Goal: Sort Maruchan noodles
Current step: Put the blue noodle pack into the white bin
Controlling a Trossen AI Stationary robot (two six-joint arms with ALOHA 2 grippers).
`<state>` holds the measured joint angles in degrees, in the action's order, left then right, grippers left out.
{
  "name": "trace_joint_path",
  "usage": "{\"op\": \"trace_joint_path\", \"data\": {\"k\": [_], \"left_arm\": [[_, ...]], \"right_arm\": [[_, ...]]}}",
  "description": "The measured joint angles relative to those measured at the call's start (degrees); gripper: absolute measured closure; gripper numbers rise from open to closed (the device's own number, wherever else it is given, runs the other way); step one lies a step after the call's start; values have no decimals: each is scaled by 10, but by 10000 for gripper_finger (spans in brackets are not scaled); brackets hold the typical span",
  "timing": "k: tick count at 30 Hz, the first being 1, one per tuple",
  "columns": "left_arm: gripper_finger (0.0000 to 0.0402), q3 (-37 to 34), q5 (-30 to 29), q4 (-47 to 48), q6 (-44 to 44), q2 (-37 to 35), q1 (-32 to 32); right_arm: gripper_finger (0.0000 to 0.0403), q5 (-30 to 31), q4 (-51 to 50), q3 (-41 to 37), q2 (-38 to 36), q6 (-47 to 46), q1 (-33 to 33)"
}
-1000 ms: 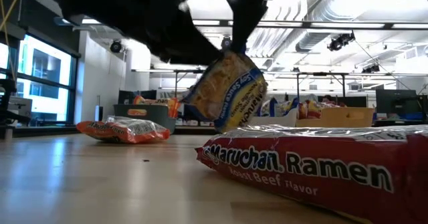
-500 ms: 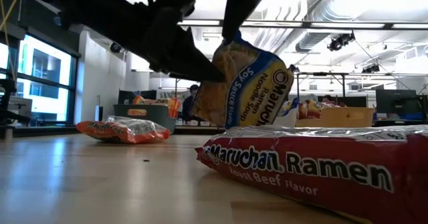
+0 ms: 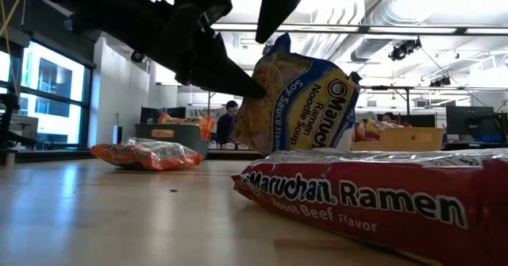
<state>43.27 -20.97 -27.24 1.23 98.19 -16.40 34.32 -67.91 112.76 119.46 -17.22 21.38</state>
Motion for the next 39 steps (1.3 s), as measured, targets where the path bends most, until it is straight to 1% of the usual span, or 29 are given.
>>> {"op": "trace_joint_path", "data": {"k": [4,7,9,11,14,16,19,21,24,27,30,32,34,36,39], "left_arm": [[332,-1,0,0,0,0,0],[332,-4,-7,3,0,0,0],[336,-6,-13,1,0,0,0],[339,-19,-12,-20,0,0,3],[339,-52,7,-62,0,-11,16],[340,-71,29,-92,2,-24,30],[340,-101,74,-130,10,-53,61],[340,-121,111,-158,12,-79,85],[341,-146,167,-188,16,-114,127],[341,-166,226,-232,25,-139,174],[342,-174,290,-255,40,-160,224],[342,-177,328,-266,52,-174,256],[342,-175,362,-304,60,-177,284],[342,-176,396,-326,77,-187,315],[342,-175,424,-360,100,-198,358]], "right_arm": [[349,16,-14,0,-10,-9,15],[310,43,-57,1,-33,-48,35],[291,77,-102,-5,-51,-91,51],[282,123,-138,-31,-73,-137,73],[282,167,-128,-111,-117,-193,103],[286,192,-82,-185,-157,-219,114],[295,207,31,-311,-222,-221,116],[302,206,134,-393,-266,-187,110],[310,183,303,-504,-334,-103,91],[313,139,475,-601,-399,-3,59],[313,55,648,-685,-459,94,15],[313,-24,769,-730,-487,149,-25],[308,-89,868,-768,-510,187,-64],[296,-146,940,-784,-523,204,-102],[267,-195,961,-779,-538,209,-157]]}}
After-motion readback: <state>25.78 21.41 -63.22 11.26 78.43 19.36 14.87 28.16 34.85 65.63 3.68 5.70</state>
